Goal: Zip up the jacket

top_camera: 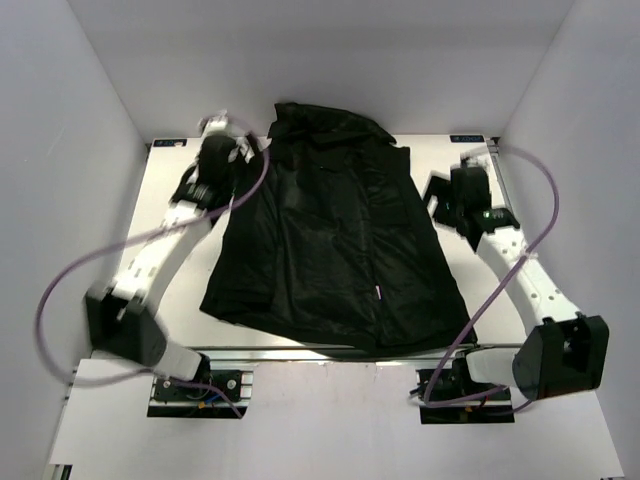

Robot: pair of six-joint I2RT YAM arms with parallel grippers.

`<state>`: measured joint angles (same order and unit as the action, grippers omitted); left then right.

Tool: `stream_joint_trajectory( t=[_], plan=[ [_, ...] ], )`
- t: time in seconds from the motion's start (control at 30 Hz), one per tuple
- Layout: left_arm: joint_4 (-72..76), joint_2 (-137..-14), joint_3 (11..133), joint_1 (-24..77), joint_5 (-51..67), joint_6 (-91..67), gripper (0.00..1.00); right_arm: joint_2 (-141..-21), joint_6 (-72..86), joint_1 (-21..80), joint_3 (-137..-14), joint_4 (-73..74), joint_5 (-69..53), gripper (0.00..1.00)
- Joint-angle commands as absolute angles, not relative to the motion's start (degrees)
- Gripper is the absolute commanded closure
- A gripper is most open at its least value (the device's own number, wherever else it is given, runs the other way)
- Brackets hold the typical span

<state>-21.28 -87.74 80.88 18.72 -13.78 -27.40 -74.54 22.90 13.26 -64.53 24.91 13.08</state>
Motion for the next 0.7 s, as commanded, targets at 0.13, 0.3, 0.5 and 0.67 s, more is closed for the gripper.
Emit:
stream_joint_trajectory(
  t=[0.13, 0.3, 0.5, 0.67],
  plan=[
    [-22.22, -66.81, 51.43, 19.07, -4.75, -39.63, 0.02, -69.43, 33.49, 1.69, -43.44, 34.02, 14.15, 0.11],
    [-29.43, -61.71, 46.50, 19.07, -10.53, -44.47, 0.02, -71.88, 32.17, -4.13, -38.68, 28.84, 5.81, 0.11],
    [-41.65, -61.17, 47.98, 18.98, -20.03, -50.53, 0.02, -77.60, 29.27, -4.04, -35.69, 26.29, 3.26, 0.14],
    [-48.43, -62.84, 48.43, 17.93, -23.91, -55.02, 0.02, -78.31, 27.86, -4.13, -33.31, 21.19, -3.77, 0.86]
  ],
)
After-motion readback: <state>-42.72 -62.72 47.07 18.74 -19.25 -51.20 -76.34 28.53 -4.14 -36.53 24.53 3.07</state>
